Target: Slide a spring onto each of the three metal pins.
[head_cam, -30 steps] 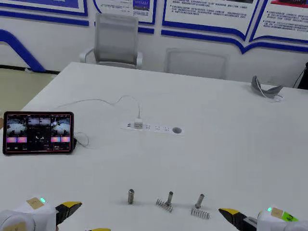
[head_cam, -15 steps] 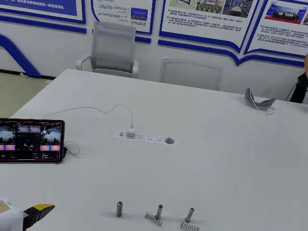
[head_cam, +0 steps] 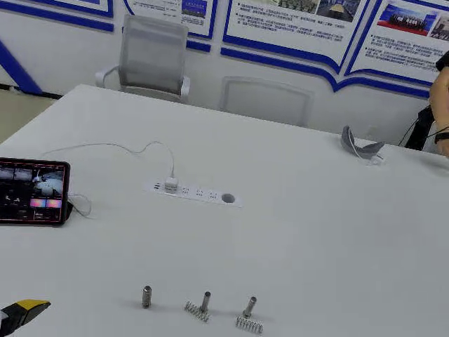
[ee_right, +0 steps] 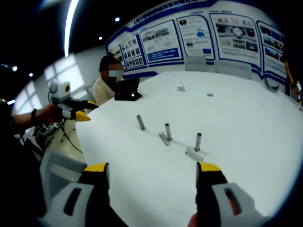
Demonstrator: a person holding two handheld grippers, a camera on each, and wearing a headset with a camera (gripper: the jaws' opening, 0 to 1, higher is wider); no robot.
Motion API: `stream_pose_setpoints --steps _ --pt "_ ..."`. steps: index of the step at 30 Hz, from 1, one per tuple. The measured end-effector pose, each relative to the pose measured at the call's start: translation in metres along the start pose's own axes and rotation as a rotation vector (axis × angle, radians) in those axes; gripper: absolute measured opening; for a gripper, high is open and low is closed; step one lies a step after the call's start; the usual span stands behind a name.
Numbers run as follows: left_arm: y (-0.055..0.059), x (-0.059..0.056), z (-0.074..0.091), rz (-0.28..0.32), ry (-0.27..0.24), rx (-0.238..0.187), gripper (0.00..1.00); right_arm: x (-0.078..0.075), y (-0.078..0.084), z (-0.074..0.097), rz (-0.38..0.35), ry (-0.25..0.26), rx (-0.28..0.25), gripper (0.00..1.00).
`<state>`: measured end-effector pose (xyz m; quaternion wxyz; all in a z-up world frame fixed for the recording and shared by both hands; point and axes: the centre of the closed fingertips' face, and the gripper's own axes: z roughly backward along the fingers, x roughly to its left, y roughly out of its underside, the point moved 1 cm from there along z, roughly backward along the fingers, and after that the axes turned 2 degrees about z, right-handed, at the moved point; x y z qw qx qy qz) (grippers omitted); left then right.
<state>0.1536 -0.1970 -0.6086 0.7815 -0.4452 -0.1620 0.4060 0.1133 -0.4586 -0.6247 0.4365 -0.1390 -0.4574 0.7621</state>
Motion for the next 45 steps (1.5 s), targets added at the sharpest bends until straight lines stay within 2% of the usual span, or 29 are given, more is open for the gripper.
stream_pose_setpoints --steps 2,9,14,19,27,32,35,41,45 --pt "-0.002 -0.005 -0.001 0.004 0.005 -0.007 0.63 0.008 -0.001 -0.007 0.019 -0.027 0.008 0.76" --pt "-0.007 -0.020 -0.010 -0.031 0.039 -0.003 0.63 0.022 -0.002 -0.018 0.082 -0.047 0.041 0.76" --pt "-0.008 -0.035 -0.022 -0.078 0.082 0.017 0.62 0.018 -0.004 -0.015 0.077 -0.029 0.024 0.76" --pt "-0.009 -0.048 -0.038 -0.117 0.123 0.042 0.62 0.014 0.002 -0.012 0.068 -0.019 0.038 0.76" --pt "-0.014 -0.080 -0.069 -0.216 0.214 0.069 0.62 0.010 0.004 -0.006 0.075 -0.020 0.051 0.76" --pt "-0.011 -0.099 -0.088 -0.243 0.262 0.081 0.61 0.007 0.011 -0.002 0.093 -0.024 0.074 0.76" --pt "-0.012 -0.110 -0.096 -0.246 0.282 0.079 0.61 0.005 0.010 0.001 0.092 -0.025 0.069 0.76" --pt "-0.010 -0.118 -0.116 -0.283 0.306 0.099 0.60 -0.002 0.008 0.004 0.068 -0.008 0.052 0.76" --pt "-0.014 -0.120 -0.131 -0.284 0.318 0.105 0.58 -0.004 0.010 0.005 0.057 -0.003 0.049 0.75"
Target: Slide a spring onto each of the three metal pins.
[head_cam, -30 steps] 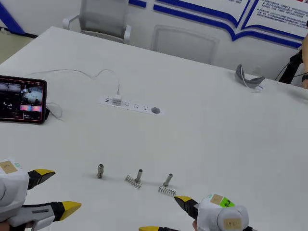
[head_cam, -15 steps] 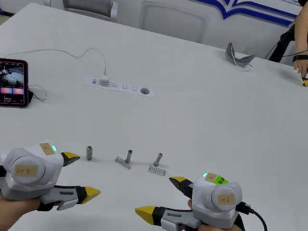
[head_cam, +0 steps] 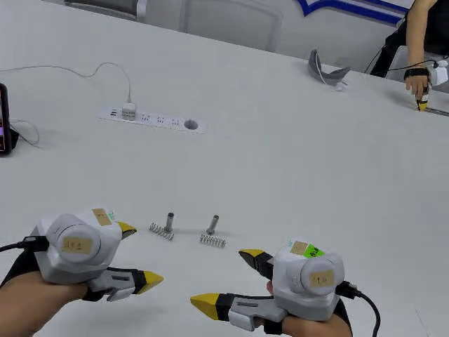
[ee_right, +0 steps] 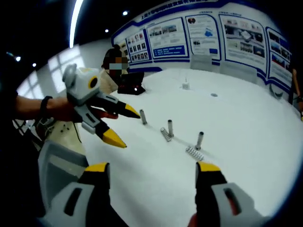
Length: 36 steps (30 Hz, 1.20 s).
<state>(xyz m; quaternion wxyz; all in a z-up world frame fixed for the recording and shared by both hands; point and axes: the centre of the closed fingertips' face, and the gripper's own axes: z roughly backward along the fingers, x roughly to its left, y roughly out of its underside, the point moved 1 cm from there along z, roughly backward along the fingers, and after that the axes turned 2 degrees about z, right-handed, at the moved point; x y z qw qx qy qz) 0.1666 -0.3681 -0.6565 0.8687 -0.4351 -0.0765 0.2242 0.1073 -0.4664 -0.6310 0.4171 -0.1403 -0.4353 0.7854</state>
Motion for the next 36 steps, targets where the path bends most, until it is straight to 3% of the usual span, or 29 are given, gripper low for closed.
stream_pose_setpoints --steps 8,19,23,28,36 --pt "-0.008 0.008 -0.023 -0.025 -0.005 0.019 0.55 -0.005 0.004 0.005 -0.015 0.010 0.004 0.75" --pt "-0.001 0.026 -0.050 -0.017 0.001 0.055 0.52 -0.011 0.007 0.014 -0.035 0.032 -0.001 0.74" --pt "0.008 0.032 -0.057 -0.023 -0.001 0.082 0.51 -0.012 0.007 0.016 -0.049 0.039 -0.012 0.74" --pt "0.007 0.040 -0.061 0.006 -0.010 0.068 0.51 -0.012 0.012 0.016 -0.061 0.044 -0.008 0.74" --pt "0.014 0.045 -0.070 -0.005 -0.003 0.078 0.46 -0.011 0.011 0.017 -0.066 0.047 -0.015 0.74"
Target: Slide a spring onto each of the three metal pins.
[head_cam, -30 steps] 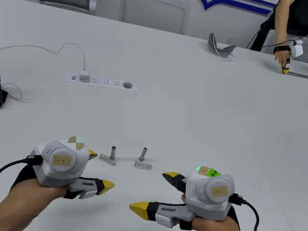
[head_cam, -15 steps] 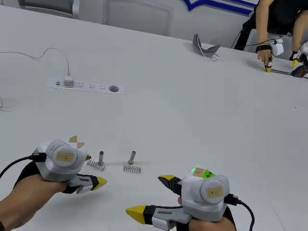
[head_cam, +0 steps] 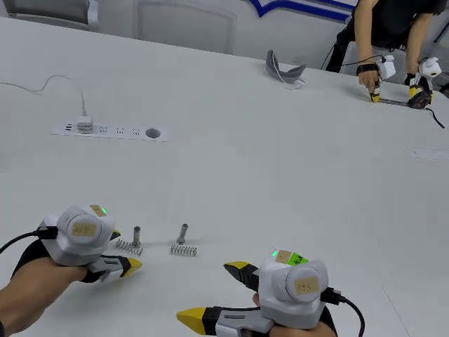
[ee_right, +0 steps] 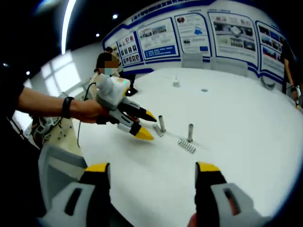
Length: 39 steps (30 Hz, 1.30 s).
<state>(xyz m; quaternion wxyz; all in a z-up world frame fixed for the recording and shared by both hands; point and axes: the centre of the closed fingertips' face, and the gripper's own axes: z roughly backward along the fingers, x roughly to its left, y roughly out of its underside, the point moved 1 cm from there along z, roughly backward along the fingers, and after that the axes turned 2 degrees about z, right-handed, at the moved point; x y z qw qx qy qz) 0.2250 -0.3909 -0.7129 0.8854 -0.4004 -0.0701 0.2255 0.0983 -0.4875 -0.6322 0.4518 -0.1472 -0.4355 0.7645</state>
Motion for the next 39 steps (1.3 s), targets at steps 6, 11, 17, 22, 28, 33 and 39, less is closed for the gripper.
stream_pose_setpoints --steps 6,11,17,22,28,33,39 --pt "0.007 0.000 -0.003 -0.024 0.009 0.025 0.44 0.000 0.003 -0.001 -0.001 -0.003 0.010 0.74" --pt "0.012 -0.002 0.000 -0.076 0.007 0.042 0.37 0.001 0.002 -0.002 -0.009 -0.007 0.004 0.74" --pt "0.018 -0.007 0.000 -0.110 0.022 0.069 0.33 0.003 0.002 -0.004 -0.005 -0.016 0.009 0.73" --pt "0.018 -0.005 -0.005 -0.100 0.011 0.074 0.26 0.006 0.006 -0.007 -0.014 -0.021 0.018 0.73" --pt "0.016 -0.003 -0.007 -0.071 -0.023 0.059 0.12 0.008 0.007 -0.007 -0.007 -0.026 0.032 0.73" --pt "0.021 -0.010 -0.005 -0.014 -0.010 0.050 0.11 0.006 0.008 -0.003 -0.019 -0.016 0.024 0.73" --pt "0.032 -0.028 0.005 0.001 0.008 0.046 0.10 0.010 0.013 -0.002 -0.035 -0.021 0.033 0.72"
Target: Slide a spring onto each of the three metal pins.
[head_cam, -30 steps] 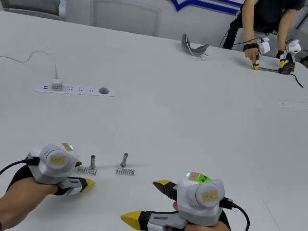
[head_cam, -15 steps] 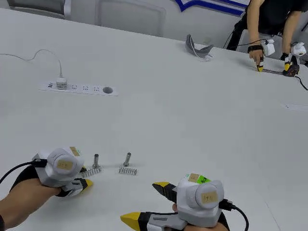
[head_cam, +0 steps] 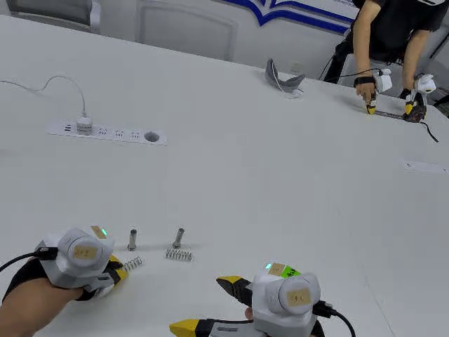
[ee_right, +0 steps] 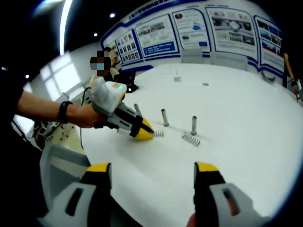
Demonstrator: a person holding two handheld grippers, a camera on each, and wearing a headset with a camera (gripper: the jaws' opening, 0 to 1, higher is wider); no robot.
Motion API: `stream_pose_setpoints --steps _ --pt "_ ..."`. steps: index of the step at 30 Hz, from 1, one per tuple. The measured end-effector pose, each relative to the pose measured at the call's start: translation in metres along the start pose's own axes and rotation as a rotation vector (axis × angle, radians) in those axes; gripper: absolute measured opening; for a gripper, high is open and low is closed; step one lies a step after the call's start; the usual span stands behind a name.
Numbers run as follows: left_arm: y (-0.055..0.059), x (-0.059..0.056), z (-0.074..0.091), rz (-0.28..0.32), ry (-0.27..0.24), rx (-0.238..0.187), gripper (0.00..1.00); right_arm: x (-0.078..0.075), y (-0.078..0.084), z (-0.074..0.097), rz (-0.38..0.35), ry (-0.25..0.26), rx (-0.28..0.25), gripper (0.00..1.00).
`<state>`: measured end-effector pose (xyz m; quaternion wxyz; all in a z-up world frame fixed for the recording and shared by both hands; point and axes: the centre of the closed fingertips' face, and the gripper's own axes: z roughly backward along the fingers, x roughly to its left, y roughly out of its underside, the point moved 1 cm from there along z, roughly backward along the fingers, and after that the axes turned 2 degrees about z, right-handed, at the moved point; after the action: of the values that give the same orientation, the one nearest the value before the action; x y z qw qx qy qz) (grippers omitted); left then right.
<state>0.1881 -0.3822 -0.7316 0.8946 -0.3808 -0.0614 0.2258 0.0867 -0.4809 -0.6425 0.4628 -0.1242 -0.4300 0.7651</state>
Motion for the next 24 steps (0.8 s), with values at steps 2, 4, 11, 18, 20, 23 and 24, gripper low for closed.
stream_pose_setpoints --steps 2,4,11,18,20,23,24 --pt "0.005 -0.005 0.004 0.011 0.001 -0.001 0.10 0.002 0.000 -0.001 0.001 -0.003 0.002 0.72" --pt "0.008 -0.007 0.008 0.018 -0.001 0.000 0.10 0.004 0.000 -0.002 0.001 -0.007 0.001 0.72" --pt "0.024 -0.013 0.023 0.045 -0.014 0.015 0.10 0.010 -0.003 -0.007 0.012 -0.026 0.000 0.72" --pt "0.031 -0.016 0.046 0.095 -0.033 -0.001 0.10 0.013 -0.007 -0.010 0.022 -0.047 -0.001 0.72" --pt "0.030 -0.016 0.053 0.106 -0.044 -0.012 0.10 0.015 -0.010 -0.011 0.024 -0.058 -0.002 0.72" --pt "0.024 -0.017 0.061 0.126 -0.052 -0.041 0.10 0.020 -0.015 -0.013 0.033 -0.078 -0.005 0.71" --pt "0.022 -0.018 0.063 0.128 -0.053 -0.048 0.10 0.022 -0.016 -0.014 0.035 -0.084 -0.005 0.71"
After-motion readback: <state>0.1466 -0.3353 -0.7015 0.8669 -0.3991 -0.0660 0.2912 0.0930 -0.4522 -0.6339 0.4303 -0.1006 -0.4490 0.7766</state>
